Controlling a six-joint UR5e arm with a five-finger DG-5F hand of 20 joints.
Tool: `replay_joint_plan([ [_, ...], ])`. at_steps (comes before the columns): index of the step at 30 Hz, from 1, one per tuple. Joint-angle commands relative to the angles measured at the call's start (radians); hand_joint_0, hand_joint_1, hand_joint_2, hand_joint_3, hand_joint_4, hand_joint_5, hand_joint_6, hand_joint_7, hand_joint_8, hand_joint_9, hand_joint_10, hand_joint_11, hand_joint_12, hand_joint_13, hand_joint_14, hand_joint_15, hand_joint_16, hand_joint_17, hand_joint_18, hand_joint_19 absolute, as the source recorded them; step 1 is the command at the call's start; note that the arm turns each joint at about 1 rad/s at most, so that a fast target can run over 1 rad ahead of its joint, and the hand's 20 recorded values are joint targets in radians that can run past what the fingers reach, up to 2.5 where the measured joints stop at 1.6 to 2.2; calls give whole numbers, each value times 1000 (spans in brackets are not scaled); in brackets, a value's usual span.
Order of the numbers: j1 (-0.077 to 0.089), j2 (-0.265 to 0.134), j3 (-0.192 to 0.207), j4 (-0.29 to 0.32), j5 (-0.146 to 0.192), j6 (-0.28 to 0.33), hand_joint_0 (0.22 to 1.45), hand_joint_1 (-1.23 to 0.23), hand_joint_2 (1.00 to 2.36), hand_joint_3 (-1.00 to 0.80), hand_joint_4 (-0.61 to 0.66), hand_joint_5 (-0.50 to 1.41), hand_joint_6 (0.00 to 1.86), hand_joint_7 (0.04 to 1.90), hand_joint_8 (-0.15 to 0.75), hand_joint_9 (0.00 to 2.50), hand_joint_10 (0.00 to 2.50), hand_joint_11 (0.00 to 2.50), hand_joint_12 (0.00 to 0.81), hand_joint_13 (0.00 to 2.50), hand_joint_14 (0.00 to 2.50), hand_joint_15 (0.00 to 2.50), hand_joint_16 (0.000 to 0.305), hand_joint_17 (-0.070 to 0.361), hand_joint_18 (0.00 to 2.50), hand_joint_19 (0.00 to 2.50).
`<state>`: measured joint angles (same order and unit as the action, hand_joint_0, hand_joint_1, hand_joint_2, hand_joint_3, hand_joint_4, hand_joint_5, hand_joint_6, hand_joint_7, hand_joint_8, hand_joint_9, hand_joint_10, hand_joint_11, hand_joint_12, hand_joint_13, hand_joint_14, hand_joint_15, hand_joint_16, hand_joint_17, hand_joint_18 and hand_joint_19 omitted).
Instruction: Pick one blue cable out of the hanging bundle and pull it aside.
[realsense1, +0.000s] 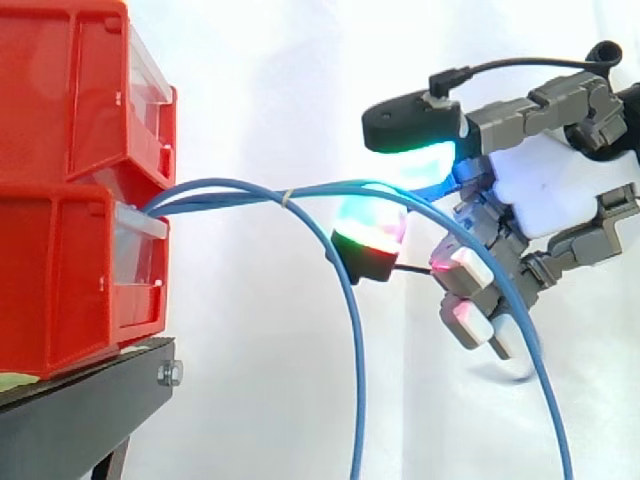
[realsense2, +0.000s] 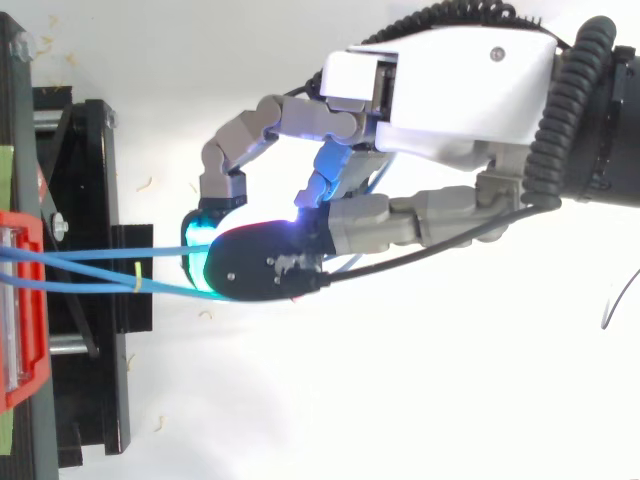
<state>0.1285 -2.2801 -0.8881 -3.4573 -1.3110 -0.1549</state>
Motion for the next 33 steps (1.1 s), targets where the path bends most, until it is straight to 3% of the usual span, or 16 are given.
replay_joint_plan([
  [1,0,1,0,-6,4,-6,418,-589,1651,-37,-151,-84,898,1097,340,1072,10,747,451,921,16,603,76,172,913,467],
  [9,0,1,-3,-6,4,18,441,-632,1513,-22,-120,-90,901,1071,346,1063,10,751,449,907,15,603,76,171,902,472],
  [13,0,1,-3,-8,2,63,484,-669,1248,-26,-34,-100,900,1062,355,1050,11,752,445,900,17,611,75,169,890,479],
  [14,0,1,-3,-8,1,72,533,-698,1015,-20,0,-103,899,1064,351,1043,12,763,440,888,17,621,73,165,867,490],
  [20,0,-1,-6,-6,1,132,524,-647,1011,-200,37,-102,887,1091,327,1027,14,778,406,850,18,635,66,148,784,529],
  [33,0,-1,-17,-6,1,140,515,-623,1012,-315,38,-104,883,1124,304,1017,18,806,367,818,20,656,57,129,711,572],
])
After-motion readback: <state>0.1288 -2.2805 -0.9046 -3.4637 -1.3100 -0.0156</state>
